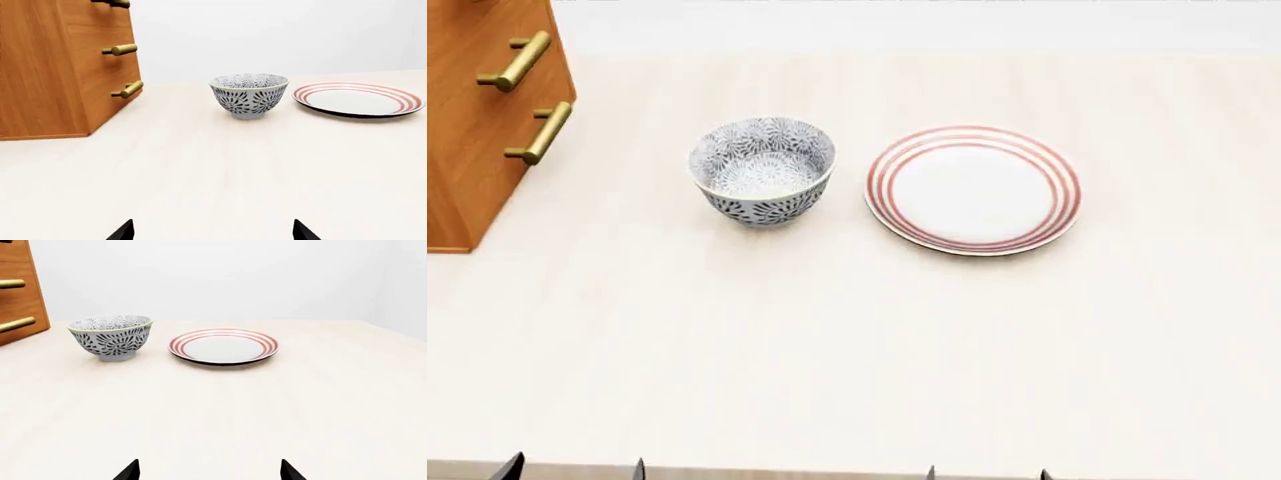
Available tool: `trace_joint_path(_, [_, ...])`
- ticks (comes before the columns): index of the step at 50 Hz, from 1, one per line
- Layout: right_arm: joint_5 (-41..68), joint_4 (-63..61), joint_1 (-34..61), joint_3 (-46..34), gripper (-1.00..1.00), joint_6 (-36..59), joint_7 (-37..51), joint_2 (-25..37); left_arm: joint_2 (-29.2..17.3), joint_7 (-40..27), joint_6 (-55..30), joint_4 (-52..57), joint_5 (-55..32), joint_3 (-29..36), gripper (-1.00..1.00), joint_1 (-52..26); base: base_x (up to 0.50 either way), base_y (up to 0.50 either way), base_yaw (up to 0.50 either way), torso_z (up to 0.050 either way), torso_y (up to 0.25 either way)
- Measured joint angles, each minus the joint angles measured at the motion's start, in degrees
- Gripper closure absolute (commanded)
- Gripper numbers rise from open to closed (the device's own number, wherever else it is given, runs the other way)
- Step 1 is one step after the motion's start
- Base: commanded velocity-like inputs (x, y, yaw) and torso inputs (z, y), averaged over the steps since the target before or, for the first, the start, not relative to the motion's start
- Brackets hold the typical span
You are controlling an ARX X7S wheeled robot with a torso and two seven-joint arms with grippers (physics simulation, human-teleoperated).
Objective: Open the top drawer of the cabinet.
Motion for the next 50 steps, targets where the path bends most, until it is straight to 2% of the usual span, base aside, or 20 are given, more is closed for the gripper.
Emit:
trace_joint_path(37, [4.3, -0.8, -0.2, -2.4, -1.0, -2.0, 1.8, 2.4, -2.6, -3.0, 0.5, 0.7, -1.6, 3.3, -1.0, 0.0, 0.0, 0.0, 0.0, 0.05, 0.0])
trace_joint_path(41, [4.9, -0.9, -0.4, -2.5, -1.0, -2.5, 1.8, 2.6, -2.8, -3.2, 0.7, 0.8, -1.8, 3.6, -1.0, 0.1, 0.08, 0.0, 0.0, 0.0, 0.0])
trace_joint_path(50, [6.5, -1.2, -0.8, -2.8, -1.0, -4.0, 1.5, 3.0, -3.3, -3.5, 1.2, 0.8, -2.4, 4.2, -1.0, 0.1, 0.49, 0.0, 0.0, 0.0, 0.0])
